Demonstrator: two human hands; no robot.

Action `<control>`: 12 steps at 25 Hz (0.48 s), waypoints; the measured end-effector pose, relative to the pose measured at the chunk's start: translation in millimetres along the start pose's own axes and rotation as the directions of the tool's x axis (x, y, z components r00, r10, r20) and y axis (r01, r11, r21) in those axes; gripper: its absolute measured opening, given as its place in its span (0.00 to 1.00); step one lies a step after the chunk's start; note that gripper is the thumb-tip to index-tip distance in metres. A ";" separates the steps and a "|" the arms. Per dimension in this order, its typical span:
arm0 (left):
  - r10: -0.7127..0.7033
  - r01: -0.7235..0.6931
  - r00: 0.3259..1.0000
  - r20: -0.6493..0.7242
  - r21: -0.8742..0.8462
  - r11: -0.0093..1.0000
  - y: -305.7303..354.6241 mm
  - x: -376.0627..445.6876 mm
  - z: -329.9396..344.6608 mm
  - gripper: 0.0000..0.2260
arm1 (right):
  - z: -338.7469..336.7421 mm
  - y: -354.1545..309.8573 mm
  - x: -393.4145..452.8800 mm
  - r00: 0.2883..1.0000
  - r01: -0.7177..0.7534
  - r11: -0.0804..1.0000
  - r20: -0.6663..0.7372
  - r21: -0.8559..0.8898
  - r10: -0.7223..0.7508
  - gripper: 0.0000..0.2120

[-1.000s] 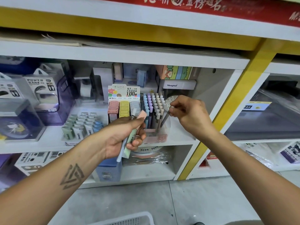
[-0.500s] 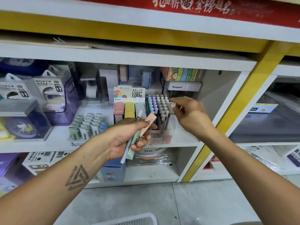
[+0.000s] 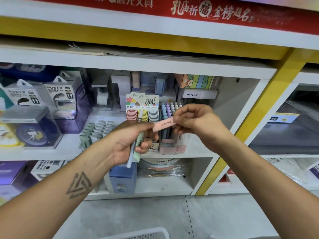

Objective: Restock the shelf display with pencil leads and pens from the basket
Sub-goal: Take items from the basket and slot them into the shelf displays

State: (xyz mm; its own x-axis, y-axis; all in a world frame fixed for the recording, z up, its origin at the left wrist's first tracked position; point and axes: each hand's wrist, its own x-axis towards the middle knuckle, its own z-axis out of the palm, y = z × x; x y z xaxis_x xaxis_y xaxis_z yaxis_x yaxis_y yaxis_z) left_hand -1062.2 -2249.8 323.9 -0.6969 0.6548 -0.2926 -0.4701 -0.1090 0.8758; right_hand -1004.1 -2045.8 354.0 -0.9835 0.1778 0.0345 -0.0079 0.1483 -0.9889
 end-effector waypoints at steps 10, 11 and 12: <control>0.216 -0.145 0.941 -0.261 0.267 0.953 22.3 -18.3 -33.6 0.06 | 73.3 -3.0 13.8 0.959 0.229 0.878 0.254 -0.419 -0.129 0.12; 0.205 -0.135 0.932 -0.298 0.239 0.962 27.9 -21.6 -41.2 0.07 | 80.8 -3.8 16.6 0.961 0.205 0.904 0.254 -0.376 -0.113 0.14; 0.181 -0.118 0.923 -0.340 0.197 0.973 34.4 -24.8 -50.3 0.07 | 86.7 -4.5 19.5 0.964 0.186 0.921 0.243 -0.341 -0.104 0.17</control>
State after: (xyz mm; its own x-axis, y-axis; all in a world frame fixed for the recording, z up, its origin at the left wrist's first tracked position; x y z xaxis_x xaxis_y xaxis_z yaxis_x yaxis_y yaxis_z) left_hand -1088.3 -2307.4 341.9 -0.9124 0.3300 -0.2421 -0.2685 -0.0361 0.9626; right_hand -1039.0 -2127.4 346.6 -0.9916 -0.0800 0.1016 -0.1281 0.5018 -0.8554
